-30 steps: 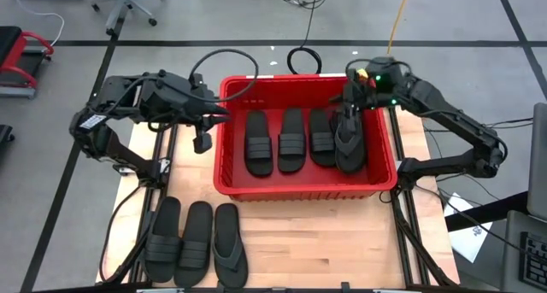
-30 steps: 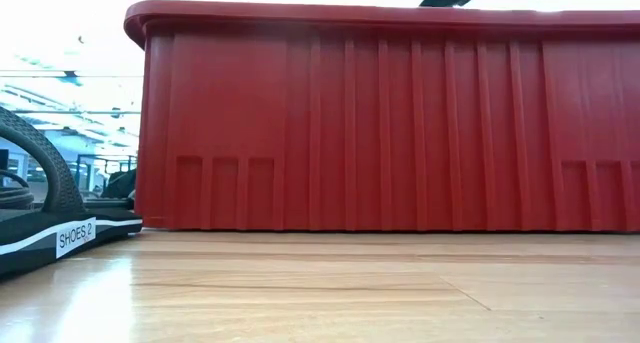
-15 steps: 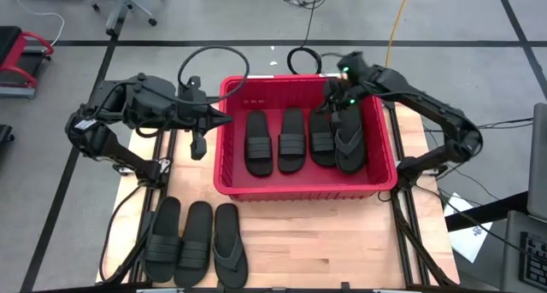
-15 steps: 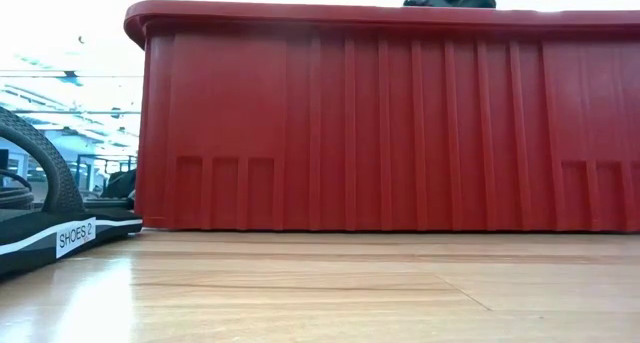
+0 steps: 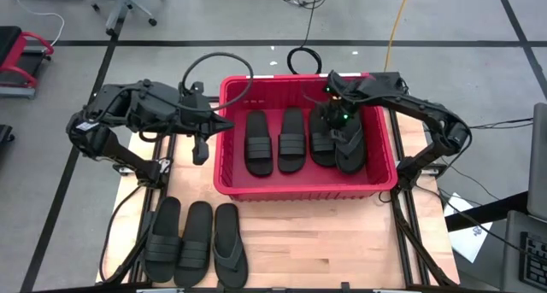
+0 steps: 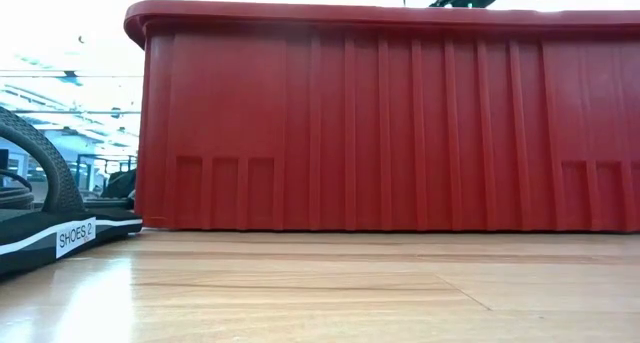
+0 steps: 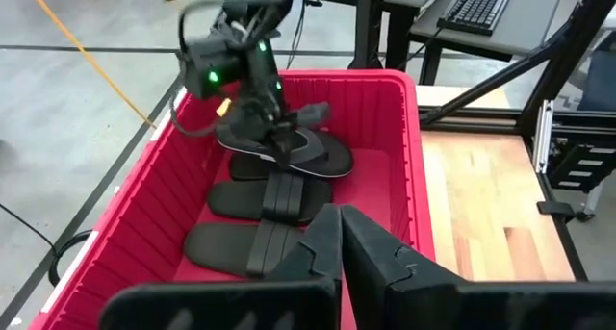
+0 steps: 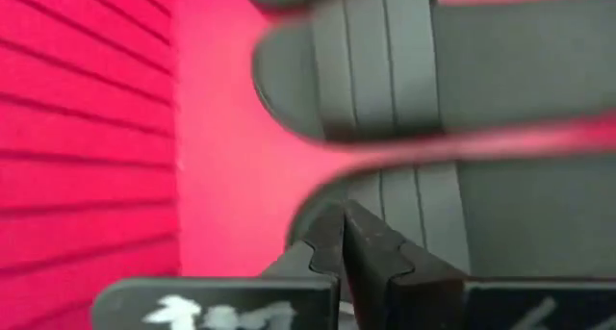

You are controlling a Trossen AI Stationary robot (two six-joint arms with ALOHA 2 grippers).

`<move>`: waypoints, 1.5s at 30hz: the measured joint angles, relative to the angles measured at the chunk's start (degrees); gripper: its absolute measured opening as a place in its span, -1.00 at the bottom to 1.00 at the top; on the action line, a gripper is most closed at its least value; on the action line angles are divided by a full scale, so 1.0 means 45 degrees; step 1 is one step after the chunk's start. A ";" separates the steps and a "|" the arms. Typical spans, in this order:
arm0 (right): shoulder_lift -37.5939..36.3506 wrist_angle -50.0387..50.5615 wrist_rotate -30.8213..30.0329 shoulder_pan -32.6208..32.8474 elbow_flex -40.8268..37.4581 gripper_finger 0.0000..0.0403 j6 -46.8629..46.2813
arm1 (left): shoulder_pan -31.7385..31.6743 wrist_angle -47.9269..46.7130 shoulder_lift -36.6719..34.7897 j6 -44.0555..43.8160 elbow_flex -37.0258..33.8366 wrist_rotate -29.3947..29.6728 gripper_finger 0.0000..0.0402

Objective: Pick and place slides into bin
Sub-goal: Stack the black slipper on top of the black slipper

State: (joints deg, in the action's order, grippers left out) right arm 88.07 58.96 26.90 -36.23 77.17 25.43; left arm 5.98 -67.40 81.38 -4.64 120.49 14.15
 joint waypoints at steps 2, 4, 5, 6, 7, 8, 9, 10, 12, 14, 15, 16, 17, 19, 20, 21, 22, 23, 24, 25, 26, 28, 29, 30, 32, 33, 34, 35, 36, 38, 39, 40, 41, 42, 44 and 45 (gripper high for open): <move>0.0010 0.0271 -0.0436 0.0072 -0.0555 -1.00 -0.0135 | -0.0005 0.0000 -0.0005 0.0005 0.0000 0.0000 -0.94; 0.0001 0.0344 -0.0623 0.0140 -0.1205 -1.00 -0.0018 | -0.0015 -0.0007 -0.0005 0.0123 0.0000 -0.0004 -0.96; 0.0003 0.0277 -0.0667 0.0208 -0.1555 -1.00 0.0062 | -0.0015 -0.0014 -0.0005 0.0244 0.0000 -0.0005 -0.98; 0.0010 0.0253 -0.0692 0.0292 -0.1887 -1.00 0.0193 | -0.0015 -0.0015 -0.0005 0.0362 0.0000 -0.0005 -0.99; 0.0010 0.0257 -0.0703 0.0395 -0.2175 -1.00 0.0352 | -0.0015 -0.0015 -0.0005 0.0480 0.0000 -0.0005 -0.99; 0.0010 0.0272 -0.0700 0.0517 -0.2451 -1.00 0.0479 | -0.0015 -0.0015 -0.0005 0.0601 0.0000 -0.0008 -0.99; 0.0005 0.0262 -0.0704 0.0623 -0.2693 -1.00 0.0550 | -0.0015 -0.0015 -0.0005 0.0713 0.0000 -0.0006 -0.98; 0.0005 0.0262 -0.0826 0.0737 -0.2914 -1.00 0.0572 | -0.0028 -0.0015 -0.0005 0.0814 0.0000 -0.0010 -0.96; 0.0010 0.0282 -0.1571 0.0933 -0.3251 -1.00 0.0597 | -0.0084 -0.0014 -0.0005 0.0937 0.0000 -0.0019 -0.93; 0.0005 0.0421 -0.1990 0.1026 -0.3429 -1.00 0.0613 | -0.0107 -0.0015 -0.0005 0.0928 0.0000 -0.0073 -0.92; 0.0005 0.0514 -0.1973 0.1028 -0.3474 -1.00 0.0610 | -0.0107 -0.0015 -0.0005 0.0956 0.0000 -0.0131 -0.92; 0.0005 0.0536 -0.1958 0.1025 -0.3488 -1.00 0.0580 | -0.0104 -0.0017 -0.0005 0.0982 0.0000 -0.0136 -0.92; -0.0006 0.0477 -0.1963 0.1025 -0.3488 -1.00 0.0490 | -0.0100 -0.0021 -0.0005 0.1003 0.0000 -0.0141 -0.93; -0.0185 0.0184 -0.1958 0.1025 -0.3488 -1.00 0.0393 | -0.0097 -0.0027 -0.0005 0.0996 0.0000 -0.0154 -0.97; -0.0339 -0.0008 -0.1958 0.1025 -0.3488 -1.00 0.0352 | -0.0097 -0.0026 -0.0005 0.0991 0.0000 -0.0162 -0.98; -0.0518 -0.0235 -0.1938 0.1021 -0.3488 -1.00 0.0292 | -0.0097 -0.0024 -0.0005 0.0992 0.0000 -0.0210 -0.99; -0.0690 -0.0452 -0.1938 0.1020 -0.3488 -1.00 0.0213 | -0.0097 -0.0025 -0.0005 0.0995 0.0000 -0.0368 -0.99; -0.0875 -0.0679 -0.1932 0.1020 -0.3488 -1.00 0.0201 | -0.0097 -0.0029 -0.0005 0.0996 0.0000 -0.0616 -0.99; -0.1100 -0.0903 -0.1934 0.1020 -0.3488 -0.99 0.0196 | -0.0087 -0.0024 -0.0005 0.0996 0.0000 -0.0929 -0.98; -0.1337 -0.1059 -0.1936 0.1020 -0.3488 -0.97 0.0174 | -0.0053 -0.0024 -0.0005 0.1010 0.0000 -0.1214 -0.97; -0.1586 -0.1218 -0.1931 0.1020 -0.3488 -0.94 0.0129 | -0.0023 -0.0029 -0.0005 0.1015 0.0000 -0.1403 -0.97; -0.2003 -0.1567 -0.1929 0.1020 -0.3483 -0.86 -0.0167 | 0.0062 -0.0029 -0.0005 0.1007 0.0000 -0.1509 -0.98; -0.2191 -0.1736 -0.1929 0.1020 -0.3483 -0.80 -0.0313 | 0.0081 -0.0029 -0.0005 0.1005 0.0000 -0.1528 -0.99; -0.2397 -0.1890 -0.1929 0.1015 -0.3483 -0.74 -0.0412 | 0.0117 -0.0032 -0.0005 0.1007 0.0000 -0.1525 -0.99; -0.2742 -0.2123 -0.1938 0.1015 -0.3483 -0.60 -0.0608 | 0.0125 -0.0029 -0.0005 0.1015 0.0000 -0.1486 -0.99; -0.2909 -0.2199 -0.1978 0.1015 -0.3483 -0.53 -0.0734 | 0.0121 -0.0029 -0.0005 0.1015 0.0000 -0.1482 -0.98; -0.3043 -0.2231 -0.2027 0.0991 -0.3483 -0.45 -0.0809 | 0.0121 -0.0029 -0.0005 0.1005 0.0000 -0.1486 -0.97; -0.3195 -0.2257 -0.2081 0.0986 -0.3483 -0.38 -0.0831 | 0.0121 -0.0029 -0.0005 0.0963 0.0000 -0.1486 -0.96; -0.3382 -0.2304 -0.2299 0.0988 -0.3483 -0.31 -0.0829 | 0.0121 -0.0029 -0.0005 0.0948 0.0000 -0.1490 -0.96; -0.3753 -0.2402 -0.2907 0.0991 -0.3483 -0.19 -0.0764 | 0.0121 -0.0029 -0.0005 0.0918 0.0000 -0.1491 -0.97; -0.3943 -0.2482 -0.3196 0.0991 -0.3483 -0.15 -0.0651 | 0.0121 -0.0029 -0.0005 0.0913 0.0000 -0.1491 -0.98; -0.4134 -0.2591 -0.3350 0.0986 -0.3483 -0.11 -0.0509 | 0.0121 -0.0029 -0.0005 0.0884 0.0000 -0.1485 -0.99; -0.4354 -0.2756 -0.3388 0.0982 -0.3483 -0.08 -0.0363 | 0.0121 -0.0029 -0.0005 0.0750 0.0000 -0.1453 -0.99; -0.4596 -0.3031 -0.3370 0.0981 -0.3483 -0.06 -0.0271 | 0.0121 -0.0029 -0.0005 0.0596 0.0000 -0.1317 -0.99; -0.5105 -0.3845 -0.3286 0.0989 -0.3483 -0.04 -0.0212 | 0.0121 -0.0033 -0.0005 0.0346 0.0000 -0.0984 -0.97; -0.5390 -0.4307 -0.3117 0.1031 -0.3483 -0.04 -0.0257 | 0.0121 -0.0034 -0.0005 0.0282 0.0000 -0.0893 -0.97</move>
State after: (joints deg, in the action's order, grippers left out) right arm 63.82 39.58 12.87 -31.59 61.49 24.27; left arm 6.52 -67.55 81.36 -3.38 120.49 10.13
